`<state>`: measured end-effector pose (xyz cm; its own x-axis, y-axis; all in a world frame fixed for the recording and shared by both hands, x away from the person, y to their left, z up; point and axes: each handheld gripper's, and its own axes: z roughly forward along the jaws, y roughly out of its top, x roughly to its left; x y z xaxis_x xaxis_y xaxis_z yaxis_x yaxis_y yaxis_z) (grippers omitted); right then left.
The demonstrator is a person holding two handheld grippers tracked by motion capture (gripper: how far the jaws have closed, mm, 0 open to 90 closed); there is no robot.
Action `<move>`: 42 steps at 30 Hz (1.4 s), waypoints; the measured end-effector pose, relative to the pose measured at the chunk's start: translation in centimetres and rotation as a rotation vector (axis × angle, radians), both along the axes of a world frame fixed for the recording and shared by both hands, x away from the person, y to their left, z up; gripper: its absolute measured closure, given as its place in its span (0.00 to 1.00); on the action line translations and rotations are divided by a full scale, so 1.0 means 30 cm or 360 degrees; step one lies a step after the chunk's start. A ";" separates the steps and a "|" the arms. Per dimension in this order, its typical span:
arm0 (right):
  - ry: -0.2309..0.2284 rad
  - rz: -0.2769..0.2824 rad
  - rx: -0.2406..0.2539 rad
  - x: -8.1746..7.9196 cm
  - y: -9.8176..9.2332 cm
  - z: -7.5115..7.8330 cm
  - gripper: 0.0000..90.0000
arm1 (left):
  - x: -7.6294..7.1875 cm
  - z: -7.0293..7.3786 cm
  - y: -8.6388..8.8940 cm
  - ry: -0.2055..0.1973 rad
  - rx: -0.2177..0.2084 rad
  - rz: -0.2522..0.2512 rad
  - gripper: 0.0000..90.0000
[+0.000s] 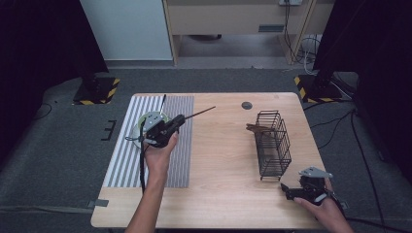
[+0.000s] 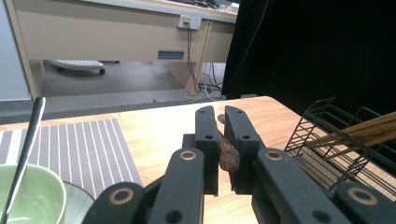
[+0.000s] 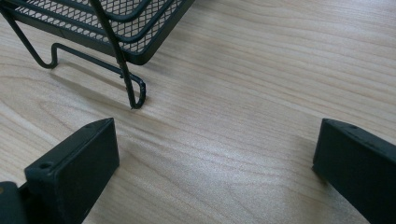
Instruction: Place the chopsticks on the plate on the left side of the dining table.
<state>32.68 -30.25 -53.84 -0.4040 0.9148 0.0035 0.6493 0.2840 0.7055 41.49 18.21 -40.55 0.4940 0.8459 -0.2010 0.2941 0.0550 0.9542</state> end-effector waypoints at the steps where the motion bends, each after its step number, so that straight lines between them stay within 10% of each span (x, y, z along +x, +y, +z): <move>1: 0.0002 0.0000 0.0001 0.000 0.000 0.000 0.00 | 0.000 -0.004 0.003 0.0001 -0.0002 0.0003 0.94; 42: 0.0001 0.0000 0.0001 0.000 0.000 0.000 0.00 | -0.056 -0.143 0.104 0.0110 -0.0071 0.0101 0.93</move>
